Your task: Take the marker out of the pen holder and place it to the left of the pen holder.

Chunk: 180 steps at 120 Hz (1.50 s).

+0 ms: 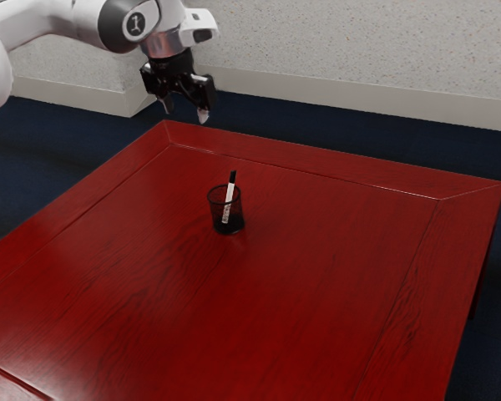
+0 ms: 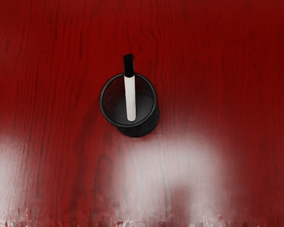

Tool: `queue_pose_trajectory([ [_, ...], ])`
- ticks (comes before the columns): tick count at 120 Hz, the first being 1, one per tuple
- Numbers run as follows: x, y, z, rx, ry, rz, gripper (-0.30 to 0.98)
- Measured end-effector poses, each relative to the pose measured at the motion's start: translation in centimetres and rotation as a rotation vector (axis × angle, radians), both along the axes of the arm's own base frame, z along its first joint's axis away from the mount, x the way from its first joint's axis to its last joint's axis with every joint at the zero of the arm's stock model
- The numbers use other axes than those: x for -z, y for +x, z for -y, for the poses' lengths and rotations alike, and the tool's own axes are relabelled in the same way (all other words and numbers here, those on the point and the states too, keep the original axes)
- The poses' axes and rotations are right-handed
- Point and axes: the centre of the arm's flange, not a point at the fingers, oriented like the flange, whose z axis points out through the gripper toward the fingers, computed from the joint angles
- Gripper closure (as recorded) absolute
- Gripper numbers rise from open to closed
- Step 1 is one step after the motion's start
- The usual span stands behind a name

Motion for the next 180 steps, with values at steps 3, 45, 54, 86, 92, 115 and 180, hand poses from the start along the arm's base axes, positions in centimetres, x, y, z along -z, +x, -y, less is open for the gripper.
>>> queue_pose_trajectory([
  [3, -0.1, -0.4, 0.0, -0.002, 0.003, -0.015, 0.12],
  [45, 14.6, 6.5, -1.9, -0.027, -0.014, -0.126, 0.04],
  [54, 16.6, 8.0, -2.7, -0.037, -0.026, -0.100, 0.11],
  [86, 20.9, 11.7, -4.7, -0.058, -0.047, -0.011, 0.36],
  [92, 21.0, 12.1, -4.7, -0.058, -0.049, 0.005, 0.38],
  [115, 23.1, 13.7, -4.9, -0.059, -0.058, 0.031, 0.42],
  [180, 25.3, 14.7, -5.2, -0.058, -0.070, 0.100, 0.61],
])
